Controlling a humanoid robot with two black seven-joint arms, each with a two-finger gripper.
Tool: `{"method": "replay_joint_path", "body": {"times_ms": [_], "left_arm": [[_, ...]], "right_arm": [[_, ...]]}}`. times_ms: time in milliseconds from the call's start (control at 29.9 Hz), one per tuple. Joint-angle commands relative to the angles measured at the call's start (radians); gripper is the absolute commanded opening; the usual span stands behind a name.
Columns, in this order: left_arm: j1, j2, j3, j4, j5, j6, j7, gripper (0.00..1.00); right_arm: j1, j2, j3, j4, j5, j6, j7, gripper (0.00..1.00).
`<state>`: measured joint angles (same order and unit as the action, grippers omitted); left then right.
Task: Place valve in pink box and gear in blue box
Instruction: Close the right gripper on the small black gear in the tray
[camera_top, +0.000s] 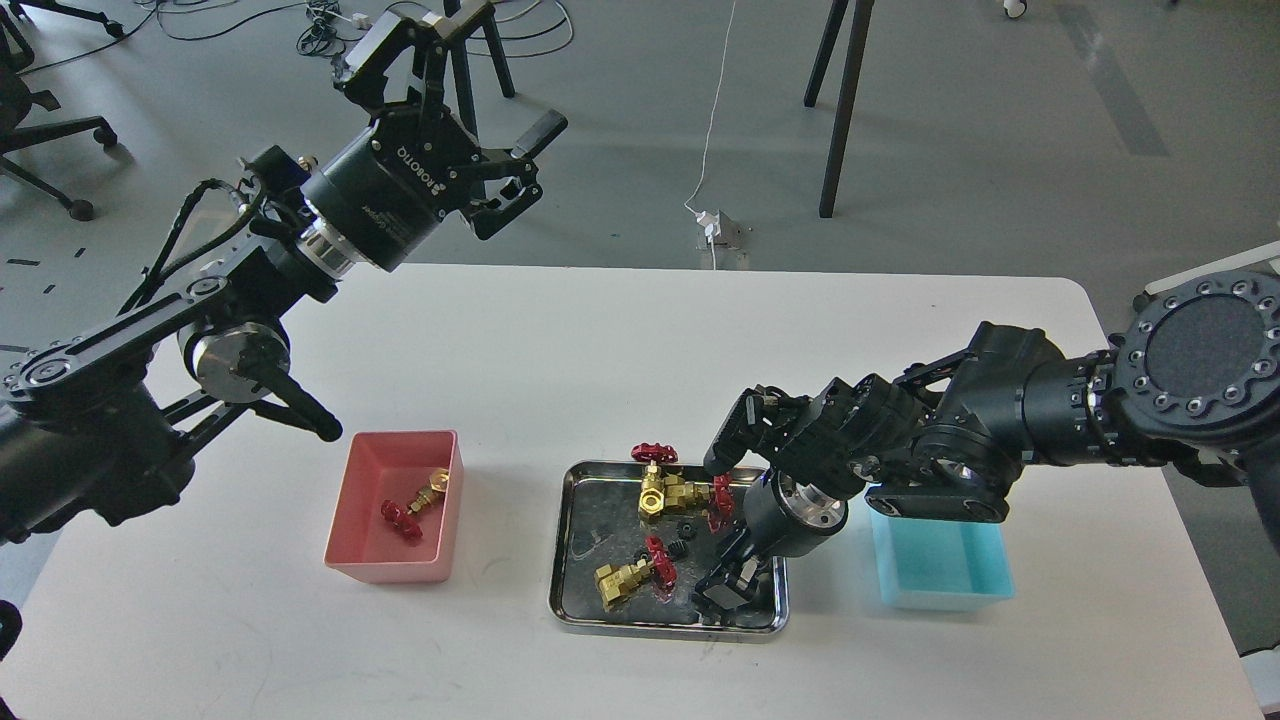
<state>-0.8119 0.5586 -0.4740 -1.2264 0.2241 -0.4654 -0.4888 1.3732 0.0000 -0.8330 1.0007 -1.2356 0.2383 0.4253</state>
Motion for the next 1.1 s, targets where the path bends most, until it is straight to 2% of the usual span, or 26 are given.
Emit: {"method": "replay_joint_path", "body": {"times_ms": [0,434,1069], "left_arm": [[0.002,0.0,0.0,0.001,0.0,-0.001,0.0,0.98],[0.008,-0.002,0.0,0.001,0.0,-0.001,0.0,0.98],[0.016,-0.011,-0.003,0.007,0.0,-0.001,0.0,0.99]], "right_arm": [[-0.002,0.0,0.0,0.001,0.001,-0.002,0.0,0.55],[-0.008,0.0,0.0,0.007,0.001,-0.01,0.0,0.45],[-0.028,0.0,0.0,0.003,0.002,-0.027,-0.013,0.38]]}}
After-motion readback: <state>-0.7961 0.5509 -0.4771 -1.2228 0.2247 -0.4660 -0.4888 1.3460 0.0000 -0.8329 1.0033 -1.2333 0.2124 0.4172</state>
